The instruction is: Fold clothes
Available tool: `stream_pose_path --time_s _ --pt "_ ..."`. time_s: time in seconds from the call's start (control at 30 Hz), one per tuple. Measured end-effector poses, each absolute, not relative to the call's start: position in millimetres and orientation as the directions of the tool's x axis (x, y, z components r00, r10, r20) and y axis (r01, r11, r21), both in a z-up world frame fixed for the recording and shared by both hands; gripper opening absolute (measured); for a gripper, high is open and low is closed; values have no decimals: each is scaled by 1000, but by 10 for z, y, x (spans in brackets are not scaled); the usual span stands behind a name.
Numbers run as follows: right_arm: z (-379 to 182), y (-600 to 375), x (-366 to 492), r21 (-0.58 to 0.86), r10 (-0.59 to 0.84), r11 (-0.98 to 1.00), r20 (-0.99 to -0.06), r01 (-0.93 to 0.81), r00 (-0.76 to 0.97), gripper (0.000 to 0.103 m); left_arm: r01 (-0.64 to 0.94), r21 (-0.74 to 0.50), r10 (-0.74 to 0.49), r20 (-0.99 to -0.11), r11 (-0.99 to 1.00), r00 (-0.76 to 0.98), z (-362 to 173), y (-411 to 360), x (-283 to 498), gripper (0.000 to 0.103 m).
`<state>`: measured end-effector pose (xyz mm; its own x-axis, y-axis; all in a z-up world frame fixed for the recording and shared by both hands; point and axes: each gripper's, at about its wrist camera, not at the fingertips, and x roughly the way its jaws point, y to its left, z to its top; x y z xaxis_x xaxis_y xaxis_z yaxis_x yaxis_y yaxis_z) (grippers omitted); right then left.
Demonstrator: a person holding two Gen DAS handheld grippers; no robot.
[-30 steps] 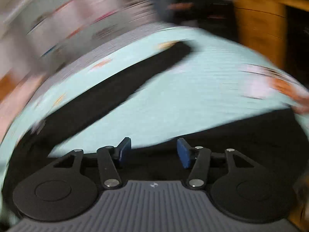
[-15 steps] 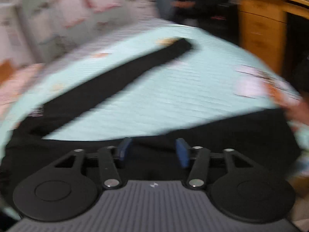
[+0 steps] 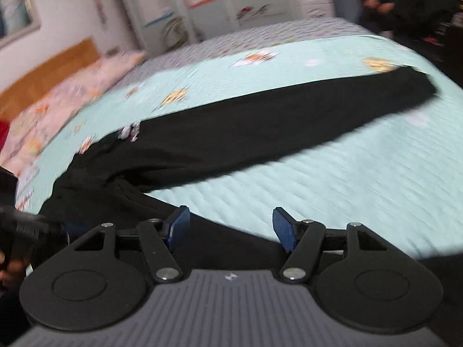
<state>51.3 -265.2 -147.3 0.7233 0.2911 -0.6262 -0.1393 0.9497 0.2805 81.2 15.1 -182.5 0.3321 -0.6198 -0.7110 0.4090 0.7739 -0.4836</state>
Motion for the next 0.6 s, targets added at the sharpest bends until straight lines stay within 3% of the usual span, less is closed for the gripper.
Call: stream_pose_path --time_s 0.13,0.47,0.6 --pt "-1473 -2116 1022 253 360 933 -651 -256 668 56 434 -495 -642 -699 752 315 -1869 228 731 74" --pt "-1505 -1399 1665 115 275 948 -764 -297 583 56 467 -493 -658 -686 734 309 -1896 291 659 77" --pt "-1702 -1400 1598 -45 190 905 -847 -424 496 57 437 -562 -700 -658 703 279 -1924 454 668 77"
